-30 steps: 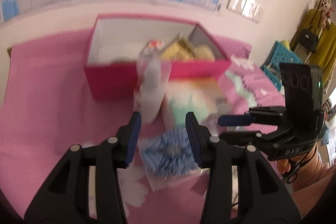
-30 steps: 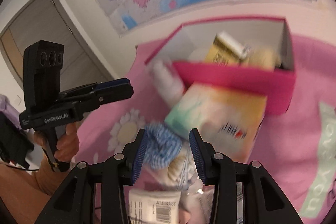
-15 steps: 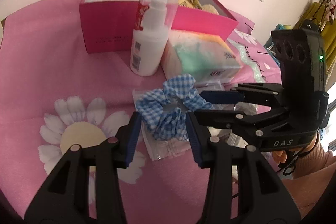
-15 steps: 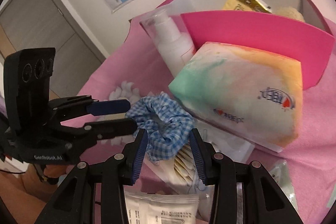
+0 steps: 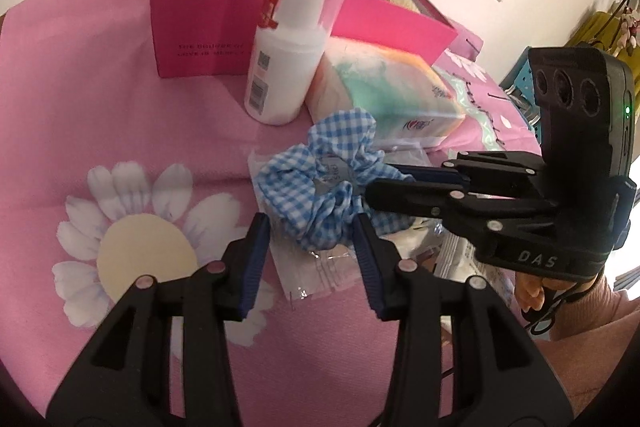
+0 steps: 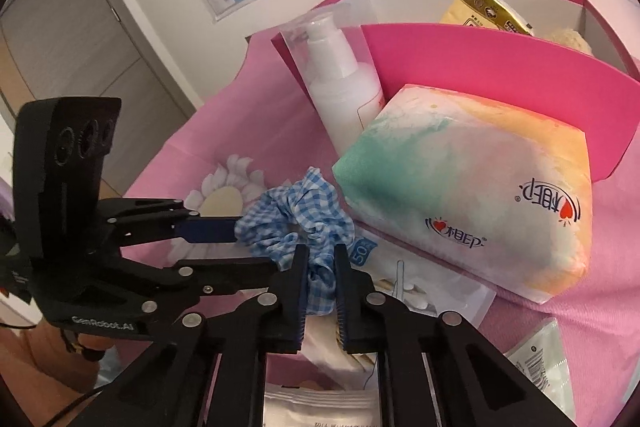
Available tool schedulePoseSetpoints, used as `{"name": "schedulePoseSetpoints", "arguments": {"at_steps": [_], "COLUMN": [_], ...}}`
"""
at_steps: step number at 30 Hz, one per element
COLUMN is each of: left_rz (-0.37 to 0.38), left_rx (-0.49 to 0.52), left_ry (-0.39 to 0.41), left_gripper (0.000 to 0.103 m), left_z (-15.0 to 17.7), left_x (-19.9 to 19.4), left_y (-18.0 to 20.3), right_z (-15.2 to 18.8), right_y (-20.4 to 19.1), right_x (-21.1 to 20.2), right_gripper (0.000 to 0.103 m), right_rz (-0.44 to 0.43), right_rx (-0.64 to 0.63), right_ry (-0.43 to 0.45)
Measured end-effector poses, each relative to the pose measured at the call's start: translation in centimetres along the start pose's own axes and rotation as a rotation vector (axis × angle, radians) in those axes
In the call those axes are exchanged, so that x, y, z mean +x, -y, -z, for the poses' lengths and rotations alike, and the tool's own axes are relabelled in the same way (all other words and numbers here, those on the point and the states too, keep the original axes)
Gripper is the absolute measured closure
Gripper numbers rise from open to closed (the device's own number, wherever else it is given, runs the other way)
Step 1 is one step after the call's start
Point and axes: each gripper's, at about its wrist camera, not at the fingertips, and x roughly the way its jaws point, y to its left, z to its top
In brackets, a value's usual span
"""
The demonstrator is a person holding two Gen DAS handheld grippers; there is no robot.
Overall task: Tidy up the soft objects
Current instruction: 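Close the left tool on the blue gingham scrunchie and lift it, then carry the scrunchie into the pink box and open the left tool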
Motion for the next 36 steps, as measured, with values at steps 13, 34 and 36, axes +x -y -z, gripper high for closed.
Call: {"name": "schedulePoseSetpoints", "arguments": {"at_steps": [13, 34, 36], "left_rz": [0.058, -0.076, -0.108], "left_rx": [0.019, 0.12, 0.121], "left_ry": [0.102, 0.342, 0.336], "left_gripper": [0.067, 0.067, 0.067], "left_z": [-0.9, -10.0, -11.4], "left_x": [-4.3, -10.2, -9.5], "left_y": [0.9, 1.3, 0.8], "right_z": [-1.0, -11.4, -12.6], "right_y": [-0.9, -4.0, -3.1], "right_x": [-5.4, -10.4, -9.8], "right_gripper": [0.093, 0.093, 0.093], "right_rz": [-0.086, -0.167, -0.167], "right_rx": [-0.033, -0.183, -0.157], "right_ry": [0.115, 0.352, 0.361]}}
